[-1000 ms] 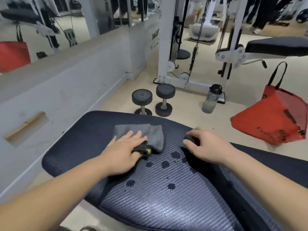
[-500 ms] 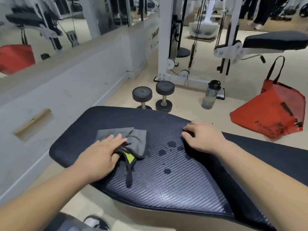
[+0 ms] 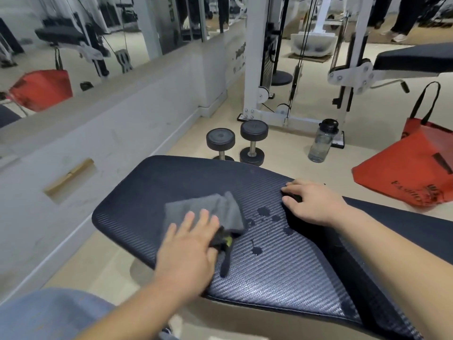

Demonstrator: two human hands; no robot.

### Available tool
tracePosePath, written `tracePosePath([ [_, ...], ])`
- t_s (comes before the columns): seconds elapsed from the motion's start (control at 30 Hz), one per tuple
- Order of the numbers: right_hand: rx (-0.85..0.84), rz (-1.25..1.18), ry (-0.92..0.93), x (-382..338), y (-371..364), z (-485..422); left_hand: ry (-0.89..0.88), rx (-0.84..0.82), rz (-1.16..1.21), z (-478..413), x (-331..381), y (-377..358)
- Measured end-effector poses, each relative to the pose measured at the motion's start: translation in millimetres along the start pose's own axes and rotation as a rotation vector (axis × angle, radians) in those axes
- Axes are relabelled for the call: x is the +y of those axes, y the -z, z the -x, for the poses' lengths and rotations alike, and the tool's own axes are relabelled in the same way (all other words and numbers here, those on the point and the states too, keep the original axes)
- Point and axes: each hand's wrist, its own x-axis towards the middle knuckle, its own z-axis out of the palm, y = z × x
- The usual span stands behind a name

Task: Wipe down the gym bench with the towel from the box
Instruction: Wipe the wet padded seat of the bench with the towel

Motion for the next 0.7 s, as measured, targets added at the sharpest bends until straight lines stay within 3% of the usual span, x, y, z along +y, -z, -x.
tracePosePath([
  [0.13,0.013,0.005,-0.006,-1.3,0.4,0.7,-0.259,-0.104,-0.016,5.9,-16.7,2.8],
  [0.23,0.0,0.014,0.01,1.5,-2.9,4.6,-0.047,-0.061,-0.006,-30.3,-36.9,10.6],
  [0.3,0.018,-0.005,0.017,4.3,-4.2,5.1,0.045,-0.015,0.028,-26.7,-11.9,4.9],
  [0.4,0.12,-0.135,-0.047,12.9,-0.7,3.8,-0.168,-0.076,0.004,9.5,19.9,-0.6],
  [0.5,0.152,-0.138,-0.092,24.2,0.4,2.9,-0.303,-0.114,-0.009,-8.8,-11.2,6.9],
  [0.63,0.127,-0.157,-0.115,24.1,5.5,0.6,-0.004,-0.039,0.003,-52.0,-12.0,6.7],
  [0.7,0.096,-0.129,-0.093,24.0,6.5,-0.4,-0.018,-0.03,-0.031,-42.8,18.8,-3.9],
])
